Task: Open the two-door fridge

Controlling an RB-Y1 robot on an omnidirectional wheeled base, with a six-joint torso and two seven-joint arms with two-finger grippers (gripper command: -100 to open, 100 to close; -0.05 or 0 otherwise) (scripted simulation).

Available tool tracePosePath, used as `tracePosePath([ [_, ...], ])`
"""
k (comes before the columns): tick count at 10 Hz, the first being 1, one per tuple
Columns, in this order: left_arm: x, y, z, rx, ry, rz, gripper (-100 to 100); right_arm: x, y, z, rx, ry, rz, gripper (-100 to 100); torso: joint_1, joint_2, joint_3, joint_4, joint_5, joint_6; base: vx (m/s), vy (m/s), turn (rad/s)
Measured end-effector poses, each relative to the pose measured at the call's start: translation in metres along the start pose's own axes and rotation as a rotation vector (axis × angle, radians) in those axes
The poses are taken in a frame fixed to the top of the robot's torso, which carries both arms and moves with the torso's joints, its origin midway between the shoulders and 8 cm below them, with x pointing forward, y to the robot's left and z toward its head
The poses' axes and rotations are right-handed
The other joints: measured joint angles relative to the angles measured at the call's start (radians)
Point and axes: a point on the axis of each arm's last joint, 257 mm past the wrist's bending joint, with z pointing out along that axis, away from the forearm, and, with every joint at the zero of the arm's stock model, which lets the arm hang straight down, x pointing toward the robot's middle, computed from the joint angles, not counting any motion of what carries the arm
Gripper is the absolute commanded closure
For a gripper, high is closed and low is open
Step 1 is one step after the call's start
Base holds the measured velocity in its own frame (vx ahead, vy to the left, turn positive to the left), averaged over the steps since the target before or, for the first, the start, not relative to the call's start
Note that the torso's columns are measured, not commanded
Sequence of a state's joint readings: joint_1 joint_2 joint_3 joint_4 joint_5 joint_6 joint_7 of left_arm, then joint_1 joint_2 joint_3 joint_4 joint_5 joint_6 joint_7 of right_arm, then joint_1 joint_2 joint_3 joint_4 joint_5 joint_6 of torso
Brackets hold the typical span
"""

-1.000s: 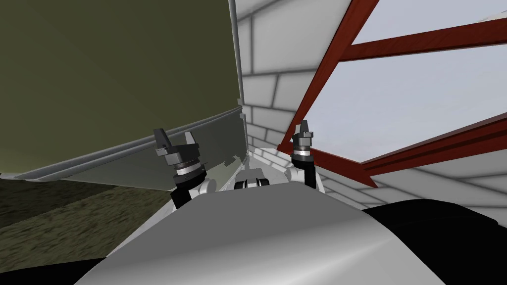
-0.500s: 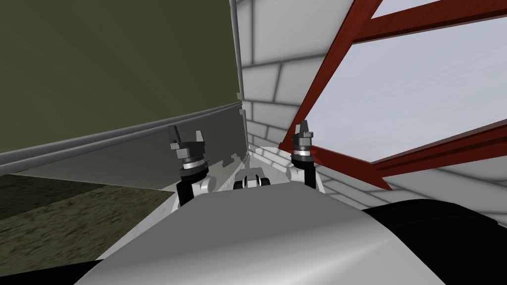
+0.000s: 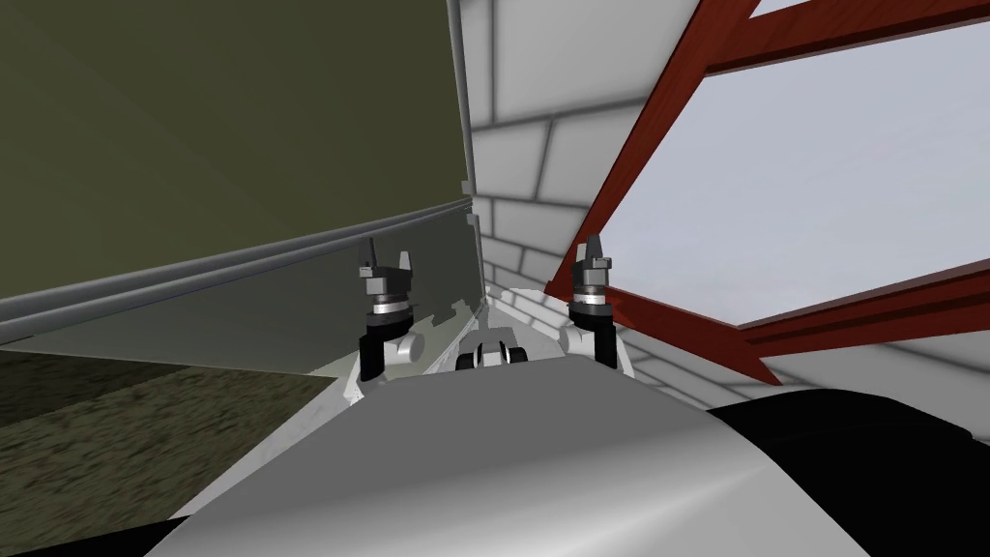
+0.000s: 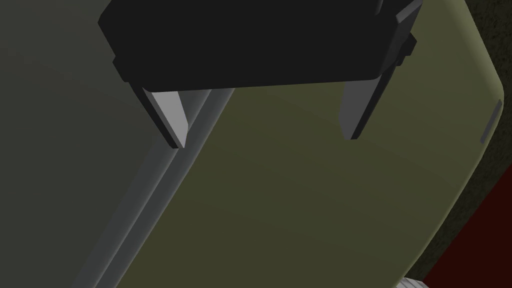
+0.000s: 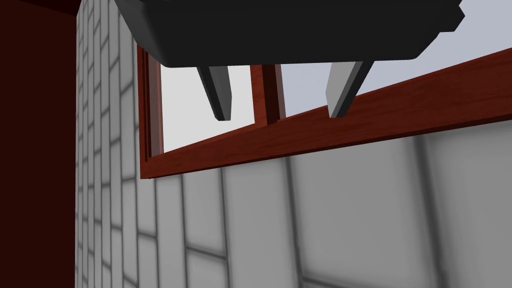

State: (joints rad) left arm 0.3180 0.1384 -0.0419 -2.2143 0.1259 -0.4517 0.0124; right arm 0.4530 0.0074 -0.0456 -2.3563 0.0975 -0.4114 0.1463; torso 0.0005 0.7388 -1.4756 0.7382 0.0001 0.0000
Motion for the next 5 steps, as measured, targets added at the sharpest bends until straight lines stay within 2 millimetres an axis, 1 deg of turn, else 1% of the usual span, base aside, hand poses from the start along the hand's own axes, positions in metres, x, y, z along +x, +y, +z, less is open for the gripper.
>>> tracePosePath([
  [2,0.005,0.011,0.01,-0.019,0.017,-0.018,-100,0.0,0.0,0.0,0.0,0.0,0.0,0,0.0,-0.001,0.0,0.0,0.0,0.0,0.028,-0.027,0.037],
  [3,0.006,0.021,0.016,-0.034,0.024,-0.029,-100,0.0,0.0,0.0,0.0,0.0,0.0,0,0.0,-0.001,-0.001,0.0,0.0,0.0,0.029,-0.024,0.026],
  [4,0.009,0.024,0.021,-0.04,0.03,-0.038,-100,0.0,0.0,0.0,0.0,0.0,0.0,0,0.0,-0.001,-0.001,0.0,0.0,0.0,0.039,-0.038,0.041],
  [5,0.009,0.033,0.027,-0.056,0.036,-0.048,-100,0.0,0.0,0.0,0.0,0.0,0.0,0,-0.001,-0.002,-0.001,0.0,0.0,0.0,0.031,-0.036,0.03],
])
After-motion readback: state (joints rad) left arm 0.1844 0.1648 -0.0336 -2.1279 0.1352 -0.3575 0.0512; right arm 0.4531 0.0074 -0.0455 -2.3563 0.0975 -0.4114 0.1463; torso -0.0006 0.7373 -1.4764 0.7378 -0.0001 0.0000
